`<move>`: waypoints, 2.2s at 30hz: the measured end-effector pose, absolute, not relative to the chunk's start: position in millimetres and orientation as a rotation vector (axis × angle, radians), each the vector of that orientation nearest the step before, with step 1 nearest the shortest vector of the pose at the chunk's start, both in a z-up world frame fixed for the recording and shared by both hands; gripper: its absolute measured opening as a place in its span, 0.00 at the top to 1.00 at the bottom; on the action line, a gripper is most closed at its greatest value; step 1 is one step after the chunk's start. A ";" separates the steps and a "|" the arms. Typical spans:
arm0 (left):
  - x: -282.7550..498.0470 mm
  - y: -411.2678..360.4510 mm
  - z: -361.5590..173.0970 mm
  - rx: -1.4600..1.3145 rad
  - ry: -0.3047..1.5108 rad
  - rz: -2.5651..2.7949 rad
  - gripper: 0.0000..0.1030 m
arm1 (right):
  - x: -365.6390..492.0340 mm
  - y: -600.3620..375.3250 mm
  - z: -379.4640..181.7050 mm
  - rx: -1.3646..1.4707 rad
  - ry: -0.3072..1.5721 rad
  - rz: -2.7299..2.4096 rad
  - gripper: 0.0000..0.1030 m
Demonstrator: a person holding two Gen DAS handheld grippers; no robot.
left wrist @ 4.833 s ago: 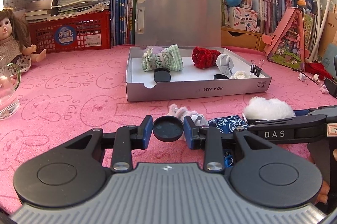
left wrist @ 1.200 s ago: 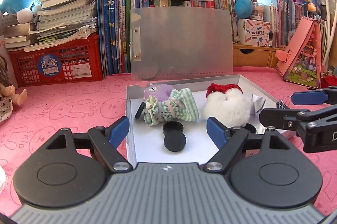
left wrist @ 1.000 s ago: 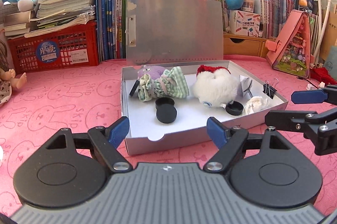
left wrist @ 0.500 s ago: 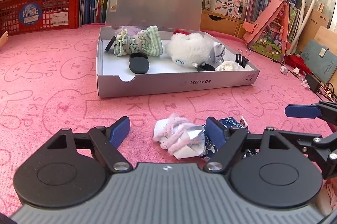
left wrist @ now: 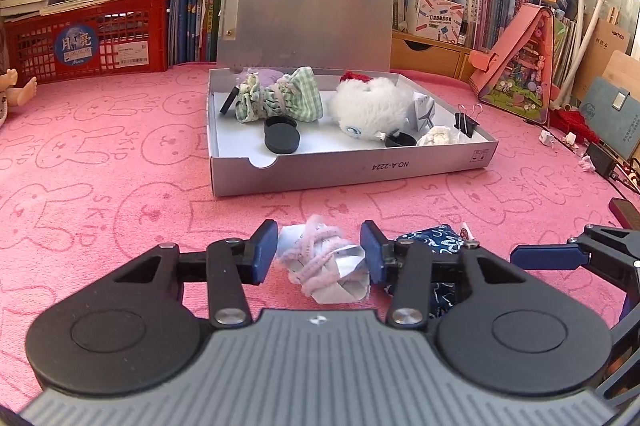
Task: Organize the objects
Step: 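Move left tool to pink tissue bundle while right tool moves to blue floral pouch, then grasp pink tissue bundle with left tool while right tool grasps blue floral pouch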
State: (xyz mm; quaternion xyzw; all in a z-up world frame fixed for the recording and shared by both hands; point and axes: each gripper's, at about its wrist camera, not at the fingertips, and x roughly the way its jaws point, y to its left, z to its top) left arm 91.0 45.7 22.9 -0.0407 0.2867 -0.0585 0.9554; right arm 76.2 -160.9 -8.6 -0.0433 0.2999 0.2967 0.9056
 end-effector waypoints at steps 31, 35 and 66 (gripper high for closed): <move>71.4 45.7 9.3 0.047 0.572 0.008 0.34 | 81.7 -177.5 -2.2 0.114 0.616 0.307 0.12; 87.3 46.6 2.8 0.000 0.578 0.066 0.33 | 77.5 -167.3 -10.7 0.090 0.639 0.290 0.12; 29.9 84.0 12.4 0.013 0.604 -0.007 0.30 | 86.7 -132.1 -13.9 -0.045 0.661 0.303 0.07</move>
